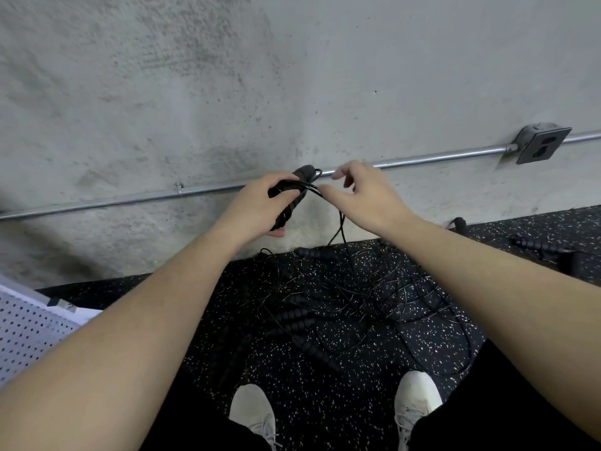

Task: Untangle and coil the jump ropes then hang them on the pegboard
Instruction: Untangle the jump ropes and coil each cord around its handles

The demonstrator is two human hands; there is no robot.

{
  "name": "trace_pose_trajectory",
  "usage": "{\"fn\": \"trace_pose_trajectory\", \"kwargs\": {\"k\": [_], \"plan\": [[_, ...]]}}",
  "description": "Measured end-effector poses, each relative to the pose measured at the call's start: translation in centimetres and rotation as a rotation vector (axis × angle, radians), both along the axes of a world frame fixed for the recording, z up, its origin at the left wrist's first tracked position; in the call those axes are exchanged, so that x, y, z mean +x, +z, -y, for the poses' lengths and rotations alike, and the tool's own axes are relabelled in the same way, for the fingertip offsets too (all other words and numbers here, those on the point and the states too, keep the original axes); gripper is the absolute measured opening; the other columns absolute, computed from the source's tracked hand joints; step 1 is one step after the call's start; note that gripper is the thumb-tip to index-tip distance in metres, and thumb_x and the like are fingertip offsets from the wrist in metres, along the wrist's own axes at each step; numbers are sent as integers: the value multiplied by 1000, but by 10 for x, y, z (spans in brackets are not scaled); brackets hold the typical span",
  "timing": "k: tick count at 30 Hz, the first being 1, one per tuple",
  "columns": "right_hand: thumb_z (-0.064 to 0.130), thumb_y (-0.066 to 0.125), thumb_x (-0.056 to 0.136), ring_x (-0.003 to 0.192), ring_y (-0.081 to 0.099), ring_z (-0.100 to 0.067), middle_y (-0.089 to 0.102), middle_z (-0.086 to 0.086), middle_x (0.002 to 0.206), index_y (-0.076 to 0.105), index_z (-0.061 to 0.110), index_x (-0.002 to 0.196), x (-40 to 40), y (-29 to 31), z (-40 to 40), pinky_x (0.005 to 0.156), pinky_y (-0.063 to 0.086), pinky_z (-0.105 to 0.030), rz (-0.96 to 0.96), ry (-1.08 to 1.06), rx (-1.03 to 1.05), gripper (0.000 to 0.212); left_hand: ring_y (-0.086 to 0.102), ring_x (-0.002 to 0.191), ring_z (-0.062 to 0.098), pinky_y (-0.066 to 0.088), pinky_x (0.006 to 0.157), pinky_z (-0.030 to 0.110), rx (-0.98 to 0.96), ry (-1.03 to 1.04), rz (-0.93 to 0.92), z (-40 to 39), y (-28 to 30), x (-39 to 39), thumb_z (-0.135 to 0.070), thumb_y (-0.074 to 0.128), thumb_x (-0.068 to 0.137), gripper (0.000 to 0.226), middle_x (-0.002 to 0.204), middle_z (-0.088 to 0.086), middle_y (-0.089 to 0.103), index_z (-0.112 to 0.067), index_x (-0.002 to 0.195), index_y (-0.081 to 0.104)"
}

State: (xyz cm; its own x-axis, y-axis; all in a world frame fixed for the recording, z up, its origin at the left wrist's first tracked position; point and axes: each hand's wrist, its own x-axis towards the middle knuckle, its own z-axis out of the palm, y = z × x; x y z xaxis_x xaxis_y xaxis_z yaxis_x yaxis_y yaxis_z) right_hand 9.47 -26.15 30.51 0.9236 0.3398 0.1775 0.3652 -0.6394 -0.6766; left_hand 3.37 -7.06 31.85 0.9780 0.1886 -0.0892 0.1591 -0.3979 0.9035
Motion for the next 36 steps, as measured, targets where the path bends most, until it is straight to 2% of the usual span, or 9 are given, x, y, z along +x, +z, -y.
{"fn": "trace_pose_trajectory", "kwargs": {"k": [4,6,9,11,13,17,23,30,36], "plan": [[63,53,94,87,57,-14,66,3,87,74,16,91,-2,5,-15,78,45,-32,28,70,-106,51,67,75,22,65,67,46,62,12,26,12,-2,2,-27,62,101,13,97,5,67,-38,106,68],[61,52,97,67,53,-12,61,4,74,69,6,97,-5,4,-19,64,39,-31,-161,110,-9,58,66,73,21,65,66,47,96,18,49,14,-3,1,-27,62,101,12,94,4,67,-37,105,68],[49,58,99,69,64,-13,69,5,75,56,16,94,-8,1,-15,74,49,-30,-501,159,303,33,70,83,25,64,67,45,175,-4,108,17,-4,-2,-28,62,100,16,100,-1,64,-36,113,67],[40,56,102,56,52,-11,54,7,65,56,18,100,-9,4,-10,61,51,-26,-699,199,429,22,70,86,23,64,68,44,190,-16,121,19,-4,-3,-26,63,100,21,102,-3,63,-35,118,66],[37,53,105,50,32,-8,37,9,61,61,15,108,-9,7,-5,46,33,-21,-774,217,429,24,69,85,20,65,69,42,144,-21,98,21,-3,-4,-24,63,100,24,100,-5,64,-37,120,66],[37,44,108,51,20,-8,27,8,63,60,15,107,-9,11,2,44,19,-20,-873,248,461,27,70,82,26,64,69,38,-148,2,23,25,2,-5,-19,65,99,26,115,8,66,-40,114,66],[39,44,107,55,23,-10,30,8,64,58,17,103,-8,14,21,52,22,-25,-799,333,343,26,70,85,34,62,74,39,-538,-71,-128,19,9,-7,-6,69,95,60,125,21,63,-30,146,51],[44,53,103,52,35,-10,37,8,57,64,23,89,-13,21,24,55,33,-25,-602,380,241,27,69,84,33,59,66,35,-751,-24,-137,30,10,-9,-25,65,98,37,95,22,72,-9,131,60],[52,50,102,51,38,-11,44,8,54,52,21,70,-11,22,24,53,36,-25,-472,320,217,44,69,63,29,52,47,27,-837,142,-114,42,11,-6,-37,72,93,30,92,17,72,-17,108,55]]}}
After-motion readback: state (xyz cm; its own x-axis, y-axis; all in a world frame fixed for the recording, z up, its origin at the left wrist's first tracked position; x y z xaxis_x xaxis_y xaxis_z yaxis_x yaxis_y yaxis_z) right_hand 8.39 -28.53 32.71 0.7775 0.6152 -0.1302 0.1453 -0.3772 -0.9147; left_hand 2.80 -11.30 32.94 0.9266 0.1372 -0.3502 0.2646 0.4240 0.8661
